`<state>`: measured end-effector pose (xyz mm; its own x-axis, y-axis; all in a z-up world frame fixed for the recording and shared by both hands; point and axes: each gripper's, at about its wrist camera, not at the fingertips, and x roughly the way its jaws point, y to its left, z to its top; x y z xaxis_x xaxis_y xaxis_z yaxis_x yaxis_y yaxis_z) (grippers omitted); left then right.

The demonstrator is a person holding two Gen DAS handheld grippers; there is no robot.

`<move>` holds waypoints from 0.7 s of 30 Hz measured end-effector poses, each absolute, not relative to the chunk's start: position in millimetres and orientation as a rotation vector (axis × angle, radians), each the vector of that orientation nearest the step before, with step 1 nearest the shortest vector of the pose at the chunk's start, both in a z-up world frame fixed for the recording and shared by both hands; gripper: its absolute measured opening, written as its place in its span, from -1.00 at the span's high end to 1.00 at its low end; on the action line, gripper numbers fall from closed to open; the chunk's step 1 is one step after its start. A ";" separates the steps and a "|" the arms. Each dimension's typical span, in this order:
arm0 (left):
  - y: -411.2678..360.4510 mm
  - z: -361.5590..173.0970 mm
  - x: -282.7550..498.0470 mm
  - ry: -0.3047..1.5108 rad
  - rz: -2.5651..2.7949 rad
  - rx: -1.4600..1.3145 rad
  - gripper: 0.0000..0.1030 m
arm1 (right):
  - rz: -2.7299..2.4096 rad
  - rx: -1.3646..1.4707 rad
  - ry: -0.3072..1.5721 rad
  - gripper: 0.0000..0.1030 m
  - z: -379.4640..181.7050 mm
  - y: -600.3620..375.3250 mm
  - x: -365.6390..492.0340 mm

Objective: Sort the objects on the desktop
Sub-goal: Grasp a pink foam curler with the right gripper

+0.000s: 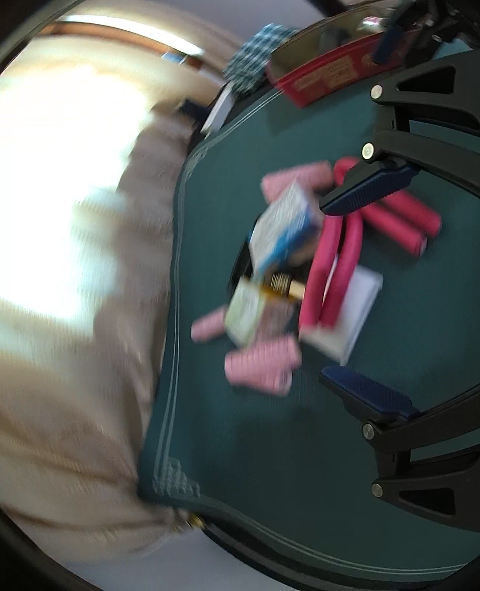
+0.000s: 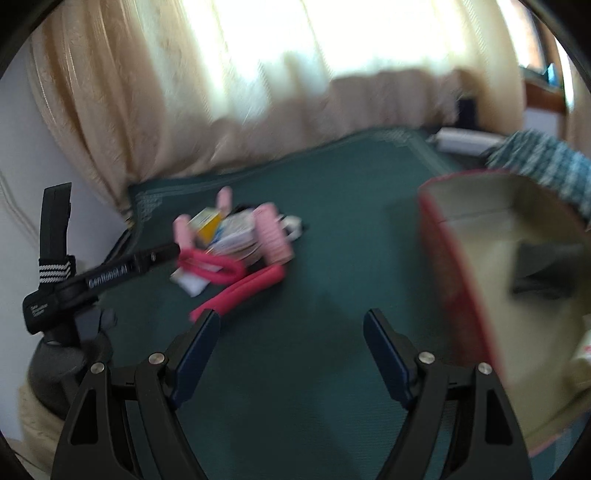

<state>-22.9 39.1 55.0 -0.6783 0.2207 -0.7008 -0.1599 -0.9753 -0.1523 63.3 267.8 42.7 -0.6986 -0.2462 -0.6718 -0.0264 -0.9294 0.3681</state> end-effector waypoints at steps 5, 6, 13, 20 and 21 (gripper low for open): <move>2.3 41.5 -31.8 -0.241 2.717 -1.171 -0.66 | -2.666 1.236 -0.537 -0.61 31.1 239.9 39.9; 0.1 38.5 -34.0 -0.252 2.713 -1.180 -0.66 | -2.658 1.250 -0.534 -0.61 29.1 235.5 35.3; -19.6 24.5 -38.2 -0.307 2.718 -1.236 -0.66 | -2.577 1.393 -0.585 -0.61 7.2 211.5 -4.5; -30.6 24.4 -36.4 -0.379 2.717 -1.238 -0.66 | -2.701 1.453 -0.421 -0.60 -0.4 193.8 -35.1; -29.9 23.4 -37.1 -0.374 2.715 -1.243 -0.66 | -2.721 1.454 -0.377 -0.60 -0.8 191.2 -35.5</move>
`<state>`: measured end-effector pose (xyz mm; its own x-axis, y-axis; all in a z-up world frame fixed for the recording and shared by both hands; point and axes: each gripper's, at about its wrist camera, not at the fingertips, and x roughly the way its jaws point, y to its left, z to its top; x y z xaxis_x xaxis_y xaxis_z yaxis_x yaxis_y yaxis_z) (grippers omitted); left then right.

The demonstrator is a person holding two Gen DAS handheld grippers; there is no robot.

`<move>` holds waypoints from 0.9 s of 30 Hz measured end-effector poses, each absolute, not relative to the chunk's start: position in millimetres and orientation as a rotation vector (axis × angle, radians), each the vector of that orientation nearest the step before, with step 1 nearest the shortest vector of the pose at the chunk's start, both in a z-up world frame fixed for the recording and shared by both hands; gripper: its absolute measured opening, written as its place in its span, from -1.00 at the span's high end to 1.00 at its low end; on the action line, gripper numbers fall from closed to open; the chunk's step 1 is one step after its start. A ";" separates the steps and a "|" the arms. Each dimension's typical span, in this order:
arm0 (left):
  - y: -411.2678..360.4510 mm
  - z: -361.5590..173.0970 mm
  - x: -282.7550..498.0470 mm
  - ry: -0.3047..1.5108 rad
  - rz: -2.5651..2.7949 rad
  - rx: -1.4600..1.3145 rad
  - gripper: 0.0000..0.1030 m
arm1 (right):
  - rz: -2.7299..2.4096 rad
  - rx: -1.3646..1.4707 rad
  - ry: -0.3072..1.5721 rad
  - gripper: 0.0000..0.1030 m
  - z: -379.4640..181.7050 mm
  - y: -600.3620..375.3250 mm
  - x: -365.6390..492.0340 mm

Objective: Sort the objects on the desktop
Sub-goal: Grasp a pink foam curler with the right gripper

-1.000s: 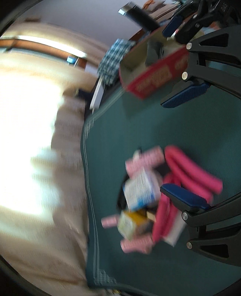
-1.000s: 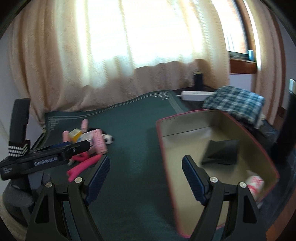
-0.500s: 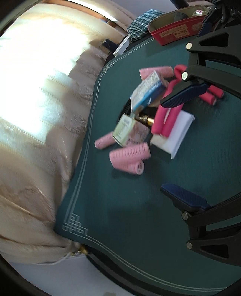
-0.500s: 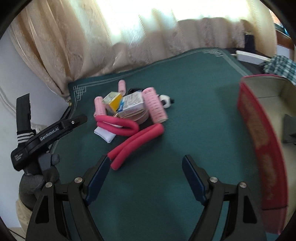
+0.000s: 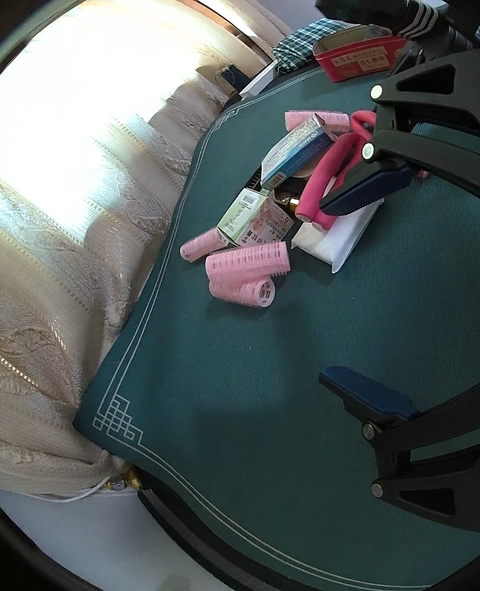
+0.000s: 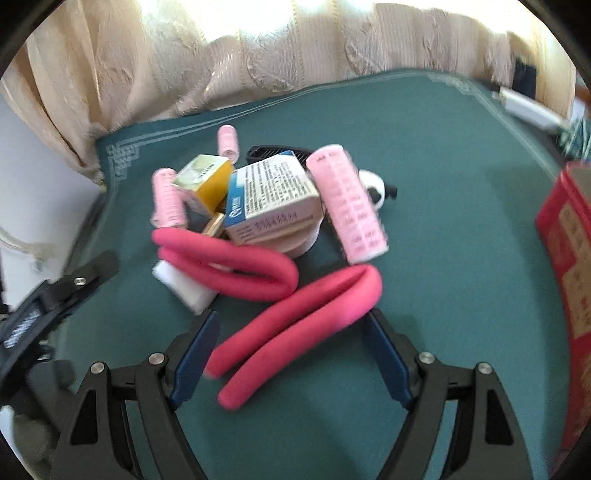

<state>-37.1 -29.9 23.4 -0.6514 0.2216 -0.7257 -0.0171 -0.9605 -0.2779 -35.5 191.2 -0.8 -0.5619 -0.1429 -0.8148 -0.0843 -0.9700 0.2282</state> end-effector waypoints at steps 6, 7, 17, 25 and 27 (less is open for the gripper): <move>-19.7 19.2 -36.8 -0.312 2.696 -1.243 -0.66 | -2.788 1.447 -0.179 -0.26 -2.7 189.3 -26.3; -17.9 18.9 -36.5 -0.302 2.695 -1.240 -0.66 | -2.789 1.439 -0.190 -0.10 -2.4 194.1 -22.7; 9.8 10.3 -34.0 -0.243 2.626 -1.260 -0.66 | -2.846 1.365 -0.244 0.51 -6.6 236.7 11.4; 69.7 17.1 -17.7 -0.157 2.480 -1.285 -0.66 | -2.804 1.308 -0.381 0.51 -6.6 249.1 17.7; 83.0 11.9 -18.1 -0.146 2.436 -1.320 -0.66 | -2.805 1.299 -0.411 0.51 -7.2 251.1 16.7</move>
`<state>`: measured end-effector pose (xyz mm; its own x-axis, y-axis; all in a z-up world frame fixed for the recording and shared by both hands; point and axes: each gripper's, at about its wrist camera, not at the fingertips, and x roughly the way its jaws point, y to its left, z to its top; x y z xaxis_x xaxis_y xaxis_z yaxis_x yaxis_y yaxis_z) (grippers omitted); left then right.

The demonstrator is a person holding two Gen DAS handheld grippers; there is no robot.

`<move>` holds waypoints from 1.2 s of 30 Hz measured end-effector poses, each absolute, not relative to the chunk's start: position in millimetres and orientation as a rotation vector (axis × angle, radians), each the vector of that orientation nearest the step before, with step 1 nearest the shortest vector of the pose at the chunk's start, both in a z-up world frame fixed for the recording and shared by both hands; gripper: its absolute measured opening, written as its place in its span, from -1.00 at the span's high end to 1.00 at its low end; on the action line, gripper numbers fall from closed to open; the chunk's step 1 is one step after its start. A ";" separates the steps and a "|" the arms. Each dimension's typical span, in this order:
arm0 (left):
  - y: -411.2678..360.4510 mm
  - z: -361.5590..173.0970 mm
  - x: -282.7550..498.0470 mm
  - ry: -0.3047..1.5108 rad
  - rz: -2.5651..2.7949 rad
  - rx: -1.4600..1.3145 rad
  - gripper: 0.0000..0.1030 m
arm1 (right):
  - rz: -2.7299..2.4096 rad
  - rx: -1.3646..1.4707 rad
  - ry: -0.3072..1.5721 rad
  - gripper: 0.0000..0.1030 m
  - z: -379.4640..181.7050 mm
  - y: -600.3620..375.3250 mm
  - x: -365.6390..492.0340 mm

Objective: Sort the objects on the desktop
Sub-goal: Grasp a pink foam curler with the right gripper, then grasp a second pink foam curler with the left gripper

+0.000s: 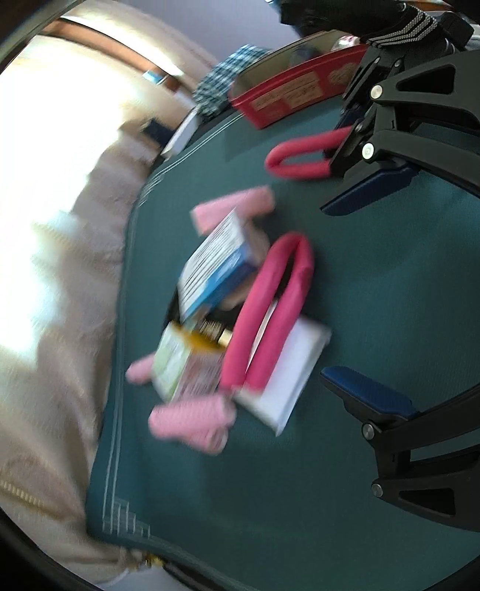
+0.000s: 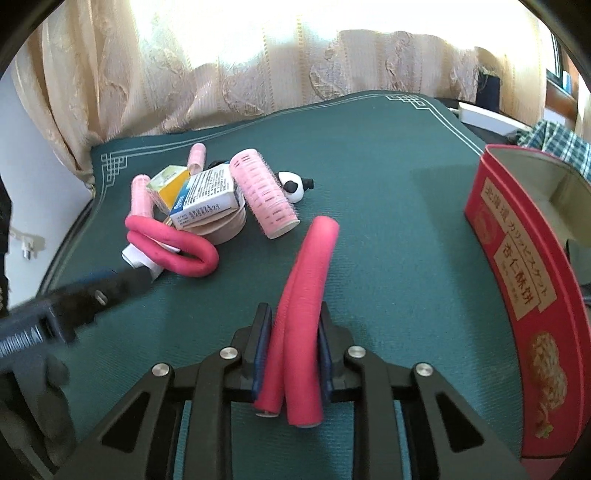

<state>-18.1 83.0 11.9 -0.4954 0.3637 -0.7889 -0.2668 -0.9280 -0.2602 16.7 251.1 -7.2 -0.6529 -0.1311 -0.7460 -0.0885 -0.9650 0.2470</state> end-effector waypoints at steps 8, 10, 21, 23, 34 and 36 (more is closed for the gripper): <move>86.0 -0.6 -36.9 -0.249 2.437 -1.378 -0.66 | -2.794 1.252 -0.552 0.50 -6.9 270.1 24.0; 83.9 0.1 -43.6 -0.293 2.439 -1.381 -0.66 | -2.788 1.247 -0.552 0.50 -6.5 269.8 24.2; 93.1 -1.7 -63.3 -0.306 2.521 -1.371 -0.81 | -2.769 1.242 -0.530 0.50 -7.4 267.1 22.8; 93.5 -2.5 -64.6 -0.243 2.566 -1.360 -0.81 | -2.768 1.242 -0.526 0.50 -7.6 267.2 22.7; 72.0 -1.9 -53.8 -0.084 2.562 -1.322 0.24 | -2.763 1.247 -0.519 0.50 -8.2 266.3 22.1; 68.0 -1.9 -47.0 -0.066 2.541 -1.328 0.24 | -2.763 1.247 -0.520 0.50 -8.1 266.4 22.1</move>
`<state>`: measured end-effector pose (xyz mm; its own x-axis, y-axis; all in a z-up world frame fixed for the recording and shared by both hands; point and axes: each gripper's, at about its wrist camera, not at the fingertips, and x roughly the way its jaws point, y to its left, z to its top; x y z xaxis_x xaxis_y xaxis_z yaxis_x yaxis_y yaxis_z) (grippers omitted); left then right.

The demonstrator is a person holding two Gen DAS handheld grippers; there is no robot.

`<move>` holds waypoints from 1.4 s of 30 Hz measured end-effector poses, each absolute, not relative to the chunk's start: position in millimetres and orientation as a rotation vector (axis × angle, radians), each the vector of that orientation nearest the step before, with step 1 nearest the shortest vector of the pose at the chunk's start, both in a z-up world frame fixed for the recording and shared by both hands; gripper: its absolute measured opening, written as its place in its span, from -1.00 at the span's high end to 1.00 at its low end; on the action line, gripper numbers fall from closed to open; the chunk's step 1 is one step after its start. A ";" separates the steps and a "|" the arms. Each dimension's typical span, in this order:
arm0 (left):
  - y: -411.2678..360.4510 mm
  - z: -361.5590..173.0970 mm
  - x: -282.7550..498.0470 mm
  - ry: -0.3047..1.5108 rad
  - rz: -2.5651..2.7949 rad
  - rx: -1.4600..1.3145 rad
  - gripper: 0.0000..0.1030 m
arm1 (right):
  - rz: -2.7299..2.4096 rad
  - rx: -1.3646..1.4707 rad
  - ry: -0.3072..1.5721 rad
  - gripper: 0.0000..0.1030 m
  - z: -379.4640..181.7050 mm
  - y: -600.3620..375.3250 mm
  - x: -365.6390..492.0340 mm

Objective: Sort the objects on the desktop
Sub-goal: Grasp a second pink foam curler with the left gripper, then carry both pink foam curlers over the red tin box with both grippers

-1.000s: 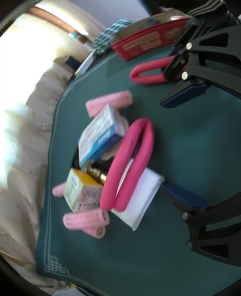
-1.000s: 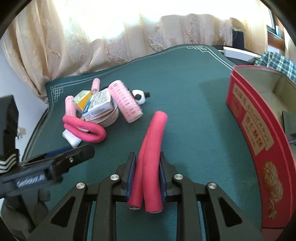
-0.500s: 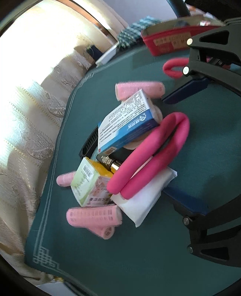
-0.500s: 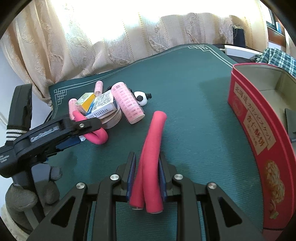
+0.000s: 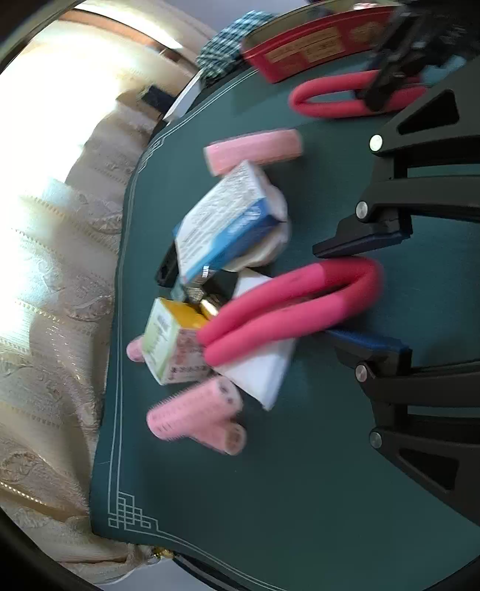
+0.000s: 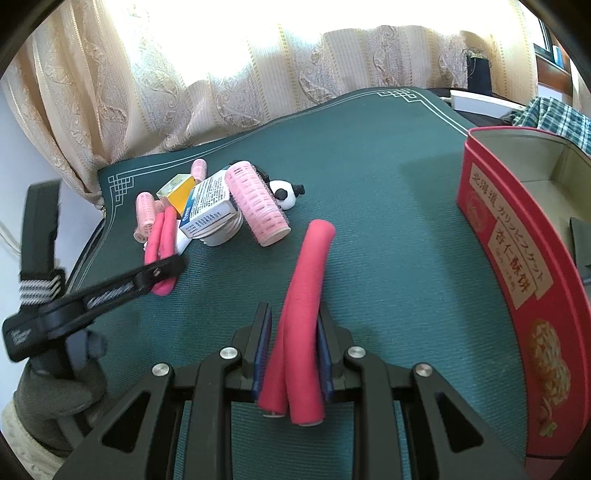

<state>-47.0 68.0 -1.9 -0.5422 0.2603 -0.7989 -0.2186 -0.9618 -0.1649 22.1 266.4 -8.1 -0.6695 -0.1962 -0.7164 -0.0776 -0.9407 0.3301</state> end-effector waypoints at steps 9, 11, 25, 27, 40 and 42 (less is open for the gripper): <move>63.6 -1.3 -49.9 -0.127 2.548 -1.355 -0.34 | -2.766 1.258 -0.514 0.50 -9.6 264.4 21.9; 67.3 0.2 -57.6 -0.118 2.582 -1.339 -0.42 | -2.765 1.260 -0.515 0.50 -9.6 264.4 21.8; 42.3 0.6 -38.5 -0.140 2.629 -1.297 0.34 | -2.778 1.186 -0.497 0.50 -5.0 260.1 26.4; 43.0 4.3 -23.9 -0.118 2.604 -1.282 0.34 | -2.784 1.162 -0.490 0.50 -3.0 259.3 28.2; 62.7 26.0 24.4 -0.050 2.499 -1.218 0.34 | -2.827 1.086 -0.493 0.66 8.0 260.1 45.3; 65.2 26.3 27.6 -0.041 2.491 -1.215 0.34 | -2.837 1.133 -0.477 0.66 4.5 260.1 44.1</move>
